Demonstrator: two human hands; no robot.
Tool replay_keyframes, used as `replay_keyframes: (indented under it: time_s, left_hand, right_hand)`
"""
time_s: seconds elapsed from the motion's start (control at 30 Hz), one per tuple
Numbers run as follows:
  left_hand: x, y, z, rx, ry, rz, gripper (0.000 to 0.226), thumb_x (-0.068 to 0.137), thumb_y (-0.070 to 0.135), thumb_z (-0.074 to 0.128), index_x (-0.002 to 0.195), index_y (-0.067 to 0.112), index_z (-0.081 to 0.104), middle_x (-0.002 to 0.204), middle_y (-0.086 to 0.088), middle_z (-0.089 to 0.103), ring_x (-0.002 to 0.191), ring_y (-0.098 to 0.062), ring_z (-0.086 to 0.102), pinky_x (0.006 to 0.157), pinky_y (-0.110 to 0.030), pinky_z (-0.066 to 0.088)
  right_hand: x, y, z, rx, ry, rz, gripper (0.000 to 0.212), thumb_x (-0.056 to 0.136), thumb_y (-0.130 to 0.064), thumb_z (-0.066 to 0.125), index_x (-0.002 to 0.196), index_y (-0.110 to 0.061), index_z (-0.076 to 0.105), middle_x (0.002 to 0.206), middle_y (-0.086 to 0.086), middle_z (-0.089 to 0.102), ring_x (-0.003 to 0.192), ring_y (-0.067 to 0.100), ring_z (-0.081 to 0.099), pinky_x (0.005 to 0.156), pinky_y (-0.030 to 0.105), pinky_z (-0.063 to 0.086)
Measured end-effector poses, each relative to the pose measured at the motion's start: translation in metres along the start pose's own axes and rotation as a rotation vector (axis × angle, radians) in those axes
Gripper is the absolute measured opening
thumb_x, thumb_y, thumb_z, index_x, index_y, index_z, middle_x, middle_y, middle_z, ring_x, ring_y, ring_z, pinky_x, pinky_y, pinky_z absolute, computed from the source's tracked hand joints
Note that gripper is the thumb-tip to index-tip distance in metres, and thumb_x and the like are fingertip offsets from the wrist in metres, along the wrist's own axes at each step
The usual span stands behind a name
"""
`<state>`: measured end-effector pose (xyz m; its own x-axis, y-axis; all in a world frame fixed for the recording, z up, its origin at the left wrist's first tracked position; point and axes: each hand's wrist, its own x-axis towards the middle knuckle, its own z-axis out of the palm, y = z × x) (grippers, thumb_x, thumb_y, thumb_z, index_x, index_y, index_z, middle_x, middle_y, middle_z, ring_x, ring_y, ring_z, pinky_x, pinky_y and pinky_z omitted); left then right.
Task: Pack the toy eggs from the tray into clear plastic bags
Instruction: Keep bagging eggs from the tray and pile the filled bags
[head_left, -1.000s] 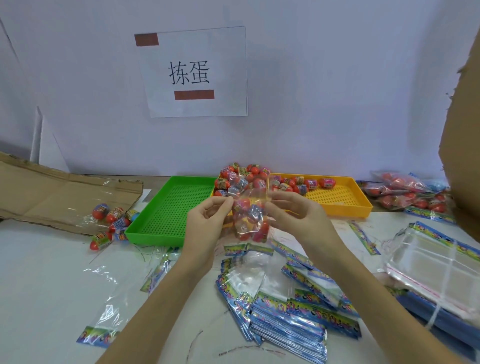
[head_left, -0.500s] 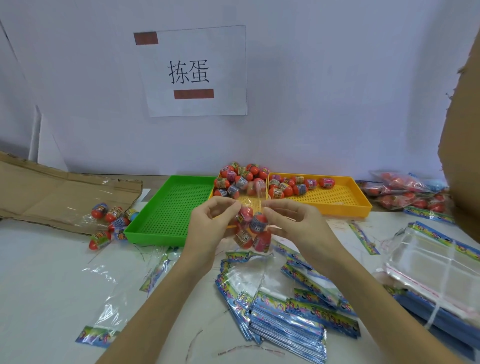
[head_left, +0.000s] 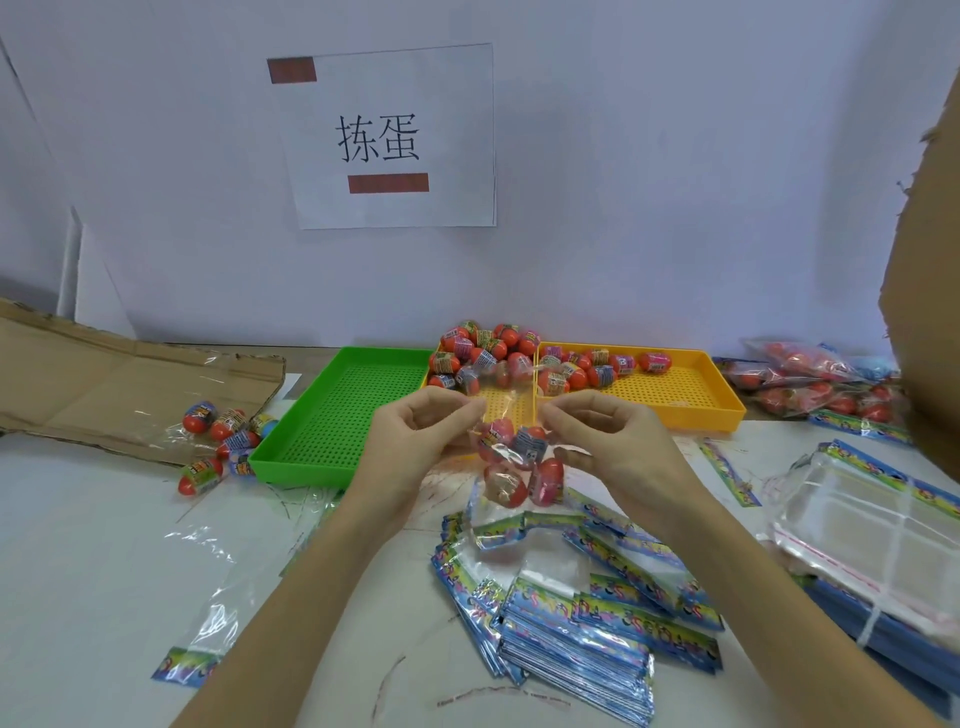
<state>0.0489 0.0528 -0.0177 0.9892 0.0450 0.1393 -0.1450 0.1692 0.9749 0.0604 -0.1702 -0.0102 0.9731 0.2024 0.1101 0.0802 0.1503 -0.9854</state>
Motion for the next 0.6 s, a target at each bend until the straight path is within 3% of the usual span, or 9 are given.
replay_keyframes:
  time_s: [0.17, 0.37, 0.6]
  left_hand:
    - [0.001, 0.004, -0.010, 0.082, 0.004, 0.063, 0.020, 0.079, 0.022, 0.086, 0.095, 0.010, 0.084, 0.093, -0.016, 0.081, 0.083, -0.025, 0.080, 0.074, -0.024, 0.062]
    - [0.003, 0.004, -0.013, 0.089, -0.029, 0.091, 0.021, 0.075, 0.022, 0.089, 0.093, 0.011, 0.086, 0.094, -0.016, 0.081, 0.085, -0.027, 0.080, 0.077, -0.025, 0.062]
    - [0.002, 0.009, -0.022, 0.215, -0.136, 0.202, 0.020, 0.080, 0.018, 0.088, 0.100, 0.017, 0.086, 0.094, -0.012, 0.082, 0.092, -0.027, 0.080, 0.085, -0.024, 0.061]
  right_hand:
    - [0.004, 0.001, -0.011, -0.002, -0.007, -0.036, 0.018, 0.081, -0.023, 0.081, 0.095, -0.012, 0.083, 0.093, 0.018, 0.077, 0.079, 0.023, 0.073, 0.077, 0.027, 0.061]
    - [0.005, 0.004, -0.015, -0.012, -0.021, -0.061, 0.019, 0.084, -0.018, 0.080, 0.102, -0.014, 0.083, 0.096, 0.020, 0.077, 0.080, 0.024, 0.073, 0.079, 0.029, 0.062]
    - [0.008, 0.005, -0.019, 0.015, -0.061, -0.017, 0.020, 0.086, -0.015, 0.078, 0.105, -0.016, 0.082, 0.106, 0.015, 0.078, 0.093, 0.026, 0.076, 0.080, 0.029, 0.062]
